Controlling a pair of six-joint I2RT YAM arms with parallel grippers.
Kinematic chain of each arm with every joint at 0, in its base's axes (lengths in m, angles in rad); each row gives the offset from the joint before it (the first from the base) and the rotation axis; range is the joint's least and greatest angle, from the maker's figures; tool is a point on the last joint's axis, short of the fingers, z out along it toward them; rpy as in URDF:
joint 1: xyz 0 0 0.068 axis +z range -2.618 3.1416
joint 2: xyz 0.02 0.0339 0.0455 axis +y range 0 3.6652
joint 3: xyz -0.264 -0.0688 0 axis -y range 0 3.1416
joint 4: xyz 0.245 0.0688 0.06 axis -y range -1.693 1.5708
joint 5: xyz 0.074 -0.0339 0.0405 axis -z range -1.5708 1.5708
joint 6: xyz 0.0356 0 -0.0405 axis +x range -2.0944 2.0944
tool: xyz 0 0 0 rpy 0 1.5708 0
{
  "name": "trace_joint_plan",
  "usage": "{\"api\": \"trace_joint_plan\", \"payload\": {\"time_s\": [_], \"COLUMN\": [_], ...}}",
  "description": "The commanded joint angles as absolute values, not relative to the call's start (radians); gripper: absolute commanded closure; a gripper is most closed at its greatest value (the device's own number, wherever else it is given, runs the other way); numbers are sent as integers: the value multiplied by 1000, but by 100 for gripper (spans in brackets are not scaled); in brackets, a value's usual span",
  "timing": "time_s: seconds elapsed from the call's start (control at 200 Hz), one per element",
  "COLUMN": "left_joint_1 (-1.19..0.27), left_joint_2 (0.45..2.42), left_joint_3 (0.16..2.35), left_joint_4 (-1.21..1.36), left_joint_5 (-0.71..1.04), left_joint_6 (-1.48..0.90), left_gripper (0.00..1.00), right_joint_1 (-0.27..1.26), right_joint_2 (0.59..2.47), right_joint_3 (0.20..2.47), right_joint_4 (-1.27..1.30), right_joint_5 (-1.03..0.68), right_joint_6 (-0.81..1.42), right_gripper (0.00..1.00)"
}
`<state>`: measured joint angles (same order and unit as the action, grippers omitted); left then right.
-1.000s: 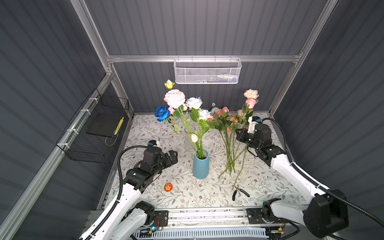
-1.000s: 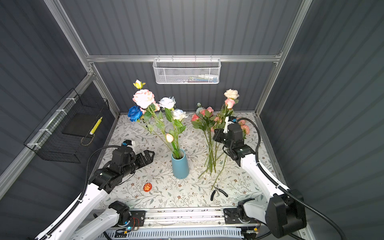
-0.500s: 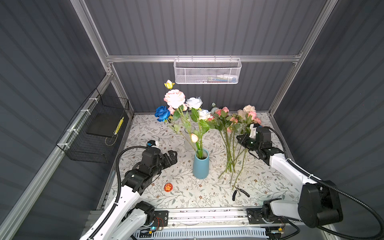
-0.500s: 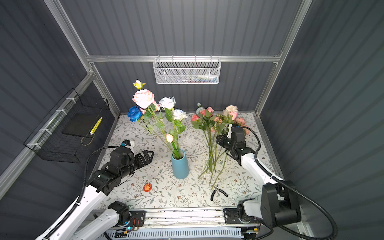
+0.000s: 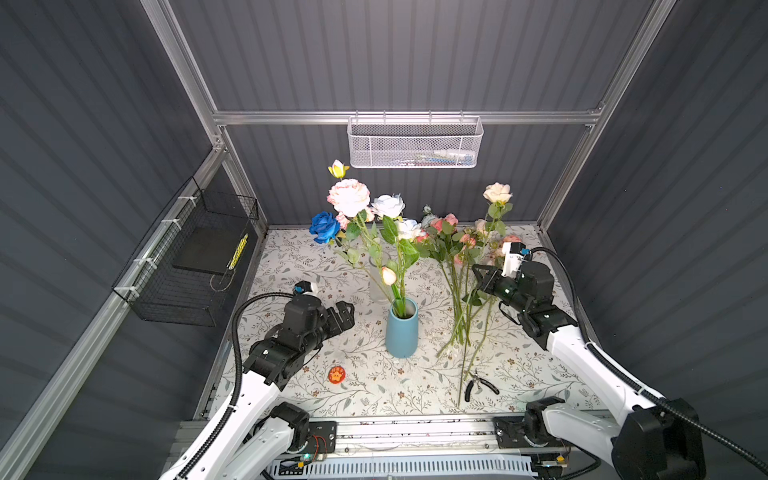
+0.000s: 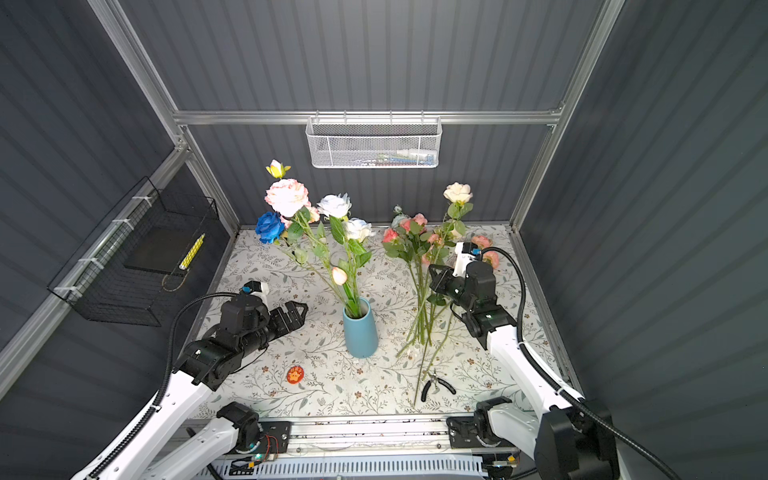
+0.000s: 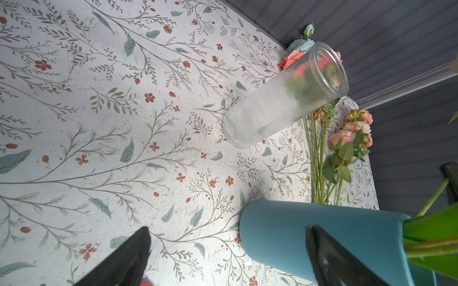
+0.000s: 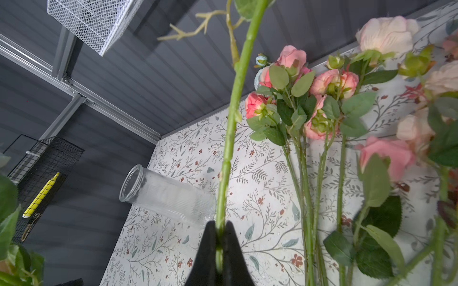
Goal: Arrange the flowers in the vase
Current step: 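Lift the pale pink rose and carry it over the teal vase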
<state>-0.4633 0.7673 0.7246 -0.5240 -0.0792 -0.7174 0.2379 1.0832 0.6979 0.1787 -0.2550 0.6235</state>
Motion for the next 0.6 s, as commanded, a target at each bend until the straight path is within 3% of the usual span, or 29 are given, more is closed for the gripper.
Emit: {"api": "trace_joint_plan", "payload": {"time_s": [0.0,0.235,0.455,0.595], "left_joint_1": [-466,-466,-466,-466], "left_joint_2": [752,766,770,765], "left_joint_3": [752,766,768,767], "left_joint_4": [-552,-545,-544,-551], "left_joint_5": [-92,-89,-89,-93], "left_joint_6": [-697,-700,-707,-708], "left_gripper": [0,0,0,0], "right_joint_1": [285,572,884,951], "right_joint_2": [978,888,976,1064], "right_joint_3": [733,926,1081,1143], "right_joint_4": [160,122,347,411], "right_joint_5": [-158,84,288,302], "right_joint_6": [561,391,110,40], "right_gripper": [100,100,100,100]}}
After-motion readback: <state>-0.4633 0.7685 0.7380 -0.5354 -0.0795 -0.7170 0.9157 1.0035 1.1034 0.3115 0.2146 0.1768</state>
